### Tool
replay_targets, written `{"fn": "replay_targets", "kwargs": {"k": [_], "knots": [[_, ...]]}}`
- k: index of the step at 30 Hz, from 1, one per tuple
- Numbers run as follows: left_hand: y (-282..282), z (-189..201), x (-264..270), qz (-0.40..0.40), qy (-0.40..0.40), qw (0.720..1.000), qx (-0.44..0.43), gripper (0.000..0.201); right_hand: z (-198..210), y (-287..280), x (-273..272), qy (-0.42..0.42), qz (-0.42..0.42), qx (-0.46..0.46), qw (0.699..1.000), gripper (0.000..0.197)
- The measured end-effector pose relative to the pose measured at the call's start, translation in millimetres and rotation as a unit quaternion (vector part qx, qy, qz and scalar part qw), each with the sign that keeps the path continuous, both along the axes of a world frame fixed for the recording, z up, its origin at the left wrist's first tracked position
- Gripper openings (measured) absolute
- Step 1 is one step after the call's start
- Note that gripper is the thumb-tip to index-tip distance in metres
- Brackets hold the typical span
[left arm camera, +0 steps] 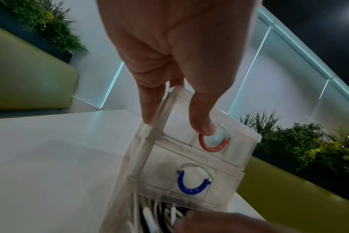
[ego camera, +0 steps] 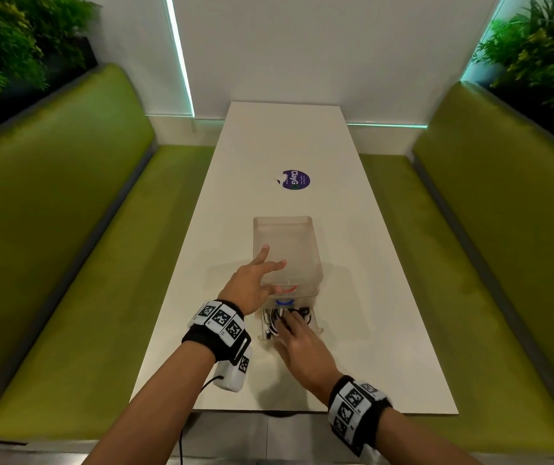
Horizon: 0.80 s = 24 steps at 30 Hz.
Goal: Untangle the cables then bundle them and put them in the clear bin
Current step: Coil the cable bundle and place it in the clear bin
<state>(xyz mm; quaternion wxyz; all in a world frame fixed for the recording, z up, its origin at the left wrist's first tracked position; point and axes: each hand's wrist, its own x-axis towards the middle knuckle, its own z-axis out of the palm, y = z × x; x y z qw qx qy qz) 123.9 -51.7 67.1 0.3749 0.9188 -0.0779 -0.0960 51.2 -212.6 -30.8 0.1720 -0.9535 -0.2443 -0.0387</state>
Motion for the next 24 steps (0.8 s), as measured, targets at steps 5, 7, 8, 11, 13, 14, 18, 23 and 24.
{"fn": "replay_targets", "kwargs": {"k": [5,7,8,11,13,14,18,23,24], "knots": [[-0.3,0.3,-0.5,-0.005,0.0,1.0,-0.002,0.054,10.8,-14.3,3.8,-0.005,0.003,-0.033,0.999,0.047],[-0.1,1.3,-0.6,-0.007,0.001,1.0,0.001,0.054,10.4,-7.5,13.7,-0.012,-0.012,-0.046,0.999,0.049],[-0.2,1.7,-0.6,-0.007,0.001,1.0,0.001,0.054,8.6,-3.8,18.4,-0.03,-0.018,-0.044,0.998,0.045],[-0.7,3.3,-1.9,-0.005,0.001,1.0,0.0,0.053,1.0,0.2,19.3,-0.04,-0.015,-0.042,0.998,0.031],[-0.8,3.2,-2.2,-0.007,0.0,1.0,-0.003,0.053,0.3,-2.2,17.8,-0.054,-0.007,-0.042,0.998,0.031],[-0.7,2.8,-2.3,-0.008,-0.001,1.0,-0.003,0.053,1.8,-3.0,18.2,-0.05,-0.003,-0.048,0.998,0.033],[0.3,0.5,-0.7,-0.01,-0.007,1.0,0.006,0.053,12.1,1.7,29.5,-0.037,-0.019,-0.083,0.996,0.039],[1.9,-2.1,1.4,-0.017,-0.015,1.0,0.012,0.052,18.3,1.1,26.0,-0.041,-0.047,-0.063,0.996,0.045],[2.2,-3.0,1.6,-0.017,-0.015,1.0,0.013,0.052,20.9,-0.7,22.0,-0.032,-0.04,-0.067,0.996,0.04]]}}
